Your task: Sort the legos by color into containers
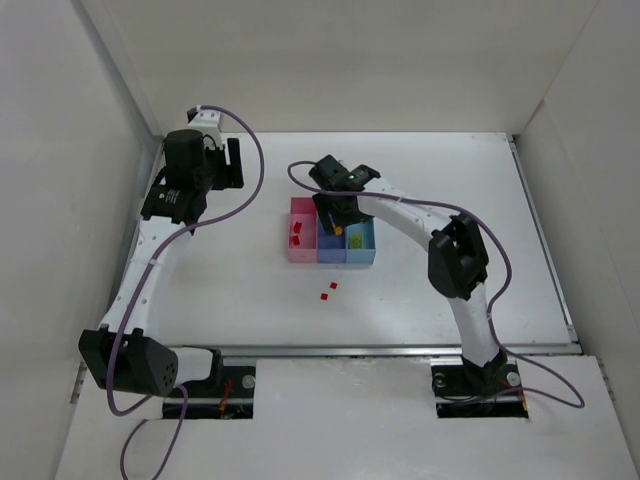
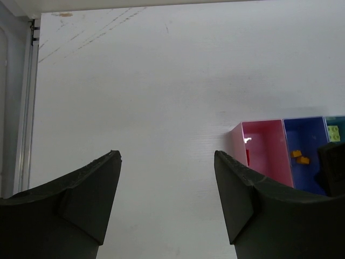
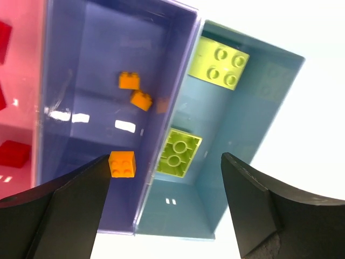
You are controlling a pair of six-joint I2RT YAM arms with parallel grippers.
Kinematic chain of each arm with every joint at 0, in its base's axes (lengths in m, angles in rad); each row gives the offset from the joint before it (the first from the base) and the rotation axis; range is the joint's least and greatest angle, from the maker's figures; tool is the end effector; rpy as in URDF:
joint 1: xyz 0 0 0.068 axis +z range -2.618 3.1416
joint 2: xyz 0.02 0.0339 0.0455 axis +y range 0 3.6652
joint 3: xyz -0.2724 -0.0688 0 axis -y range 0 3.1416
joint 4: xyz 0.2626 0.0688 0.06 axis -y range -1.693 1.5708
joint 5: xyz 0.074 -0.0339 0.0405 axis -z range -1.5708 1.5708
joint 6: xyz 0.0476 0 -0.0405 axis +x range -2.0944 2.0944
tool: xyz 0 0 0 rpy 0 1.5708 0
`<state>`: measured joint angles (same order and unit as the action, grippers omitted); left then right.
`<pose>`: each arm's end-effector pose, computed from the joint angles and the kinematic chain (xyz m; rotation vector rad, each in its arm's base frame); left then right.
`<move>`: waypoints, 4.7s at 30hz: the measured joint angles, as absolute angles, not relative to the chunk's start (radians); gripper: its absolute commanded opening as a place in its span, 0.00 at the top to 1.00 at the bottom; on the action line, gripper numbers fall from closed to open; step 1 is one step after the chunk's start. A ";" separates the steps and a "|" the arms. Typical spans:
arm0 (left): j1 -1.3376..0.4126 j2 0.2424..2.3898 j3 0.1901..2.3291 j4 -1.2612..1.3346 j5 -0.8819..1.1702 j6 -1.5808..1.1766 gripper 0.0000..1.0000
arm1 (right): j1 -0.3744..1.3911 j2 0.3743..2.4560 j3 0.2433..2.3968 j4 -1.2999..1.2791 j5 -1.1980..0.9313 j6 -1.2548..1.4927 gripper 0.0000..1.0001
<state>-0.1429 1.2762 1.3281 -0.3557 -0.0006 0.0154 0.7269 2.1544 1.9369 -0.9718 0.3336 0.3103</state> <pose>0.3129 -0.0450 0.4113 0.1479 1.8697 -0.0872 0.3718 0.3098 0.2323 -0.4629 2.6061 -0.1336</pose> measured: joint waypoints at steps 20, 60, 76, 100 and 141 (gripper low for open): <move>-0.143 1.276 1.328 -0.356 -0.001 0.017 0.33 | 0.726 2.153 1.908 -0.976 0.344 0.313 0.09; -0.143 1.276 1.316 -0.356 -0.003 0.022 0.33 | 0.749 2.074 1.871 -0.912 0.324 0.365 0.77; -0.252 1.298 1.391 -0.494 0.209 0.209 0.30 | 0.731 1.803 1.762 -0.897 0.303 0.427 0.00; -1.052 1.329 1.008 -0.708 0.380 1.055 0.32 | 0.543 1.140 1.197 -0.875 0.310 0.575 0.00; -0.807 1.673 0.970 -0.422 0.410 1.074 0.52 | 0.543 1.047 1.150 -0.801 0.315 0.546 0.00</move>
<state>-0.8070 1.6726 0.9703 -0.4217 0.4099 1.0737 0.5434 1.0470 1.1500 -0.8005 0.3145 0.5461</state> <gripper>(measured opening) 0.489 0.998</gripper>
